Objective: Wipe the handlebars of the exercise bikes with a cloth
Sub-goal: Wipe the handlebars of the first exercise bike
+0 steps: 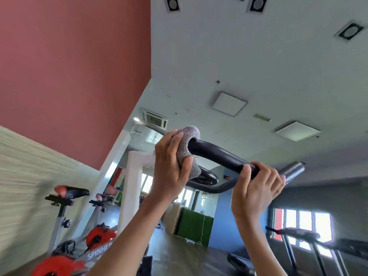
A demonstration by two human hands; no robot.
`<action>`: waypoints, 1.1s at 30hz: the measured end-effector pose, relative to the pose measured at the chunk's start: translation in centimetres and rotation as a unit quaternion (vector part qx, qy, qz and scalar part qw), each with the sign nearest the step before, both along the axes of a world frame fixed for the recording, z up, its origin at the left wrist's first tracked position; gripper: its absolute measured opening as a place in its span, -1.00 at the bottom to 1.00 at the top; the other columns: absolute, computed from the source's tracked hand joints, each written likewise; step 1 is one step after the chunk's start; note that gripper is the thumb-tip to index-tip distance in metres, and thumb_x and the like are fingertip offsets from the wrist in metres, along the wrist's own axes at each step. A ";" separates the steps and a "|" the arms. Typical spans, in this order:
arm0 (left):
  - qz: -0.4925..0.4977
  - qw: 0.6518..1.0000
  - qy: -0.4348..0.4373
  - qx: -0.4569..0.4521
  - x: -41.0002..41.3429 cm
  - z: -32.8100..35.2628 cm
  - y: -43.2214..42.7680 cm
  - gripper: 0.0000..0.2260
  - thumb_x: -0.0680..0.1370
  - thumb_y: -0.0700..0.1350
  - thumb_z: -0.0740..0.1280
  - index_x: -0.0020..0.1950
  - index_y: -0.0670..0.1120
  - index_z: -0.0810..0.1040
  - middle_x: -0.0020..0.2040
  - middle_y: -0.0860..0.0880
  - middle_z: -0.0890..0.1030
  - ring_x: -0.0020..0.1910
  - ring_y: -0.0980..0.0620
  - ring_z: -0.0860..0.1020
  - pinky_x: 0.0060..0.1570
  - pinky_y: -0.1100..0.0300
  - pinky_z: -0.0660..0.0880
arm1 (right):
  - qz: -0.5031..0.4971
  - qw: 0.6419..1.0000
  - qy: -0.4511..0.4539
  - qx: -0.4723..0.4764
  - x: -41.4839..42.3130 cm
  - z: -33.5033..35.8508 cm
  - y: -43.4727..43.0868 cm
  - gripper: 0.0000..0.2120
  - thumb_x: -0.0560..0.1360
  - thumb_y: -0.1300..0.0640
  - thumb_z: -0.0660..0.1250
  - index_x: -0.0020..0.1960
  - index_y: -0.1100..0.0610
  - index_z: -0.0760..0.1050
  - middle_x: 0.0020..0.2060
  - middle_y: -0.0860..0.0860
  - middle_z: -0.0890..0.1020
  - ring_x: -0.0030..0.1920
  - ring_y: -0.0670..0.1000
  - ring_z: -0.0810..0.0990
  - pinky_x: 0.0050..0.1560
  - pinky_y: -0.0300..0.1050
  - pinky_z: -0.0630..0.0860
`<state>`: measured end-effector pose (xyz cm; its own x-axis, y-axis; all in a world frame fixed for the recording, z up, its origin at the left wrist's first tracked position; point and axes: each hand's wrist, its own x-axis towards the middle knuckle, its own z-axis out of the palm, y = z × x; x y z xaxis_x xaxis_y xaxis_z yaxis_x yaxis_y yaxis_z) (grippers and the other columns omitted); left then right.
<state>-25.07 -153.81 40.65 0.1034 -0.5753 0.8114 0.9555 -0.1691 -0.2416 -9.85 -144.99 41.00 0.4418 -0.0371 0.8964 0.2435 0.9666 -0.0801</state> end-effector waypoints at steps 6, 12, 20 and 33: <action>-0.032 0.998 0.023 0.059 2.1 0.6 0.6 -0.65 0.63 0.02 0.07 0.36 -0.11 0.31 0.34 -0.10 0.31 0.30 -0.21 0.37 0.30 -0.19 0.34 | 0.000 1.000 0.010 -0.018 -0.4 0.0 -0.2 -0.49 0.54 -0.11 -0.02 0.08 0.29 0.46 0.01 0.24 0.49 0.20 0.20 0.37 0.48 0.22 0.04; -0.264 0.962 -0.063 -0.002 -0.8 -0.3 2.9 -0.64 0.62 0.06 0.04 0.41 0.05 0.24 0.32 0.03 0.37 0.33 -0.10 0.40 0.29 -0.19 0.37 | -0.001 1.000 0.000 -0.023 -0.4 -0.1 -0.3 -0.49 0.55 -0.11 -0.04 0.11 0.29 0.43 0.04 0.25 0.48 0.24 0.23 0.35 0.47 0.22 0.04; -0.223 0.971 -0.063 0.053 1.1 1.1 3.2 -0.61 0.63 0.09 0.03 0.38 -0.06 0.30 0.29 -0.12 0.37 0.27 -0.19 0.39 0.25 -0.20 0.38 | 0.007 0.998 -0.038 -0.042 0.1 -0.2 -0.8 -0.42 0.52 -0.18 -0.08 0.14 0.27 0.42 0.08 0.22 0.45 0.27 0.16 0.31 0.46 0.25 0.05; -0.324 0.938 -0.120 -0.036 -0.7 -0.4 3.7 -0.52 0.62 0.27 -0.03 0.42 0.02 0.17 0.30 -0.15 0.33 0.29 -0.13 0.39 0.26 -0.19 0.38 | 0.040 0.996 -0.062 -0.043 1.0 -0.1 -1.2 -0.43 0.48 -0.22 -0.06 0.09 0.21 0.44 -0.02 0.01 0.37 0.23 0.11 0.29 0.40 0.14 0.06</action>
<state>-25.80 -150.16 40.27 -0.4390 -0.3964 0.8064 0.6714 -0.7411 0.0012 -8.89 -146.22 40.88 0.3253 0.0731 0.9428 0.1789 0.9743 -0.1372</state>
